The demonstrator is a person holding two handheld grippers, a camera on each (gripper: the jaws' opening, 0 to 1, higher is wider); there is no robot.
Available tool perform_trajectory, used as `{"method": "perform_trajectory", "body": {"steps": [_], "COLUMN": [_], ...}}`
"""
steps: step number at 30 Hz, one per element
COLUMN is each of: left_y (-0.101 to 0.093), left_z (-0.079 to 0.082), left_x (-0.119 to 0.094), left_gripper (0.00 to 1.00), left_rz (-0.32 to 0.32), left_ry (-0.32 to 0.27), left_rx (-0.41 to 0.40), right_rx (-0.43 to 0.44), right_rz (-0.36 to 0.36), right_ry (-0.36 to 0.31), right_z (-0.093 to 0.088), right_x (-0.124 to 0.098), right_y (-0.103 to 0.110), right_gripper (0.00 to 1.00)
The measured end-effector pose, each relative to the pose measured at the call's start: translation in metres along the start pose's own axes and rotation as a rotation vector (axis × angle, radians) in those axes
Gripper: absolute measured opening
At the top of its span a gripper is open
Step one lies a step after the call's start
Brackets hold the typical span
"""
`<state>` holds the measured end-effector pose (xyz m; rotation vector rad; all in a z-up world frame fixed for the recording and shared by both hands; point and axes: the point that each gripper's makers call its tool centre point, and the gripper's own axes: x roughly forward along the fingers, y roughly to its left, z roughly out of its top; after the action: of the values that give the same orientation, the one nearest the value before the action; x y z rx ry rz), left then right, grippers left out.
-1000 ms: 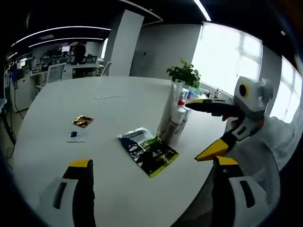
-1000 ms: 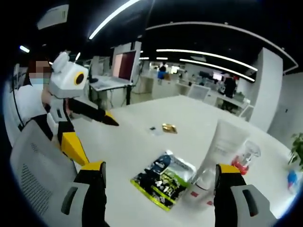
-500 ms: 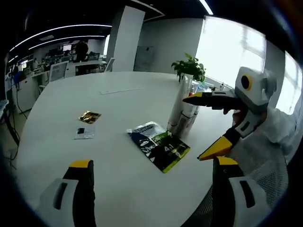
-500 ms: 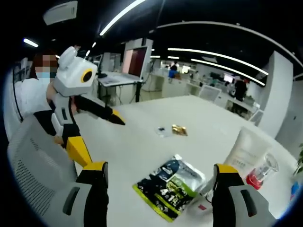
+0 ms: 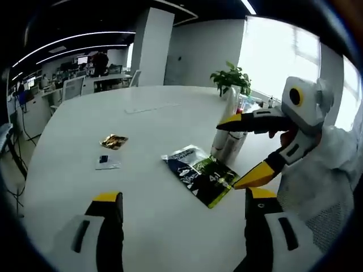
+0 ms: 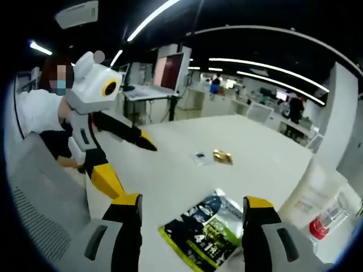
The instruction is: Arrange the skincare products in the storage area until every visible bottle or jar stands upright without overlapping.
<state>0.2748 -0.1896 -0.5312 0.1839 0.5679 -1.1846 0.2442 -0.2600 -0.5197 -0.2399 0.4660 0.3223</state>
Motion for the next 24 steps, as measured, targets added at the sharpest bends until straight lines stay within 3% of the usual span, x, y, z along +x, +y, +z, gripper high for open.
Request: {"method": "perform_trajectory", "body": {"steps": [5, 9, 13, 24], "left_y": [0.006, 0.012, 0.022, 0.043], "left_z": [0.001, -0.006, -0.003, 0.003], "left_x": [0.004, 0.007, 0.012, 0.028], "left_gripper": [0.85, 0.80, 0.81, 0.89], "left_rz": [0.007, 0.033, 0.063, 0.063], "left_ry": [0.003, 0.048, 0.029, 0.042], "left_rx": [-0.026, 0.002, 0.007, -0.021], "right_rx": [-0.011, 0.009, 0.012, 0.039], "right_rz": [0.000, 0.003, 0.006, 0.029], "right_ry": [0.006, 0.021, 0.025, 0.054], "right_z": [-0.004, -0.007, -0.008, -0.018], "right_x": [0.002, 0.004, 0.006, 0.010], "right_y": [-0.004, -0.006, -0.006, -0.002], "right_gripper": [0.65, 0.74, 0.78, 0.83]}}
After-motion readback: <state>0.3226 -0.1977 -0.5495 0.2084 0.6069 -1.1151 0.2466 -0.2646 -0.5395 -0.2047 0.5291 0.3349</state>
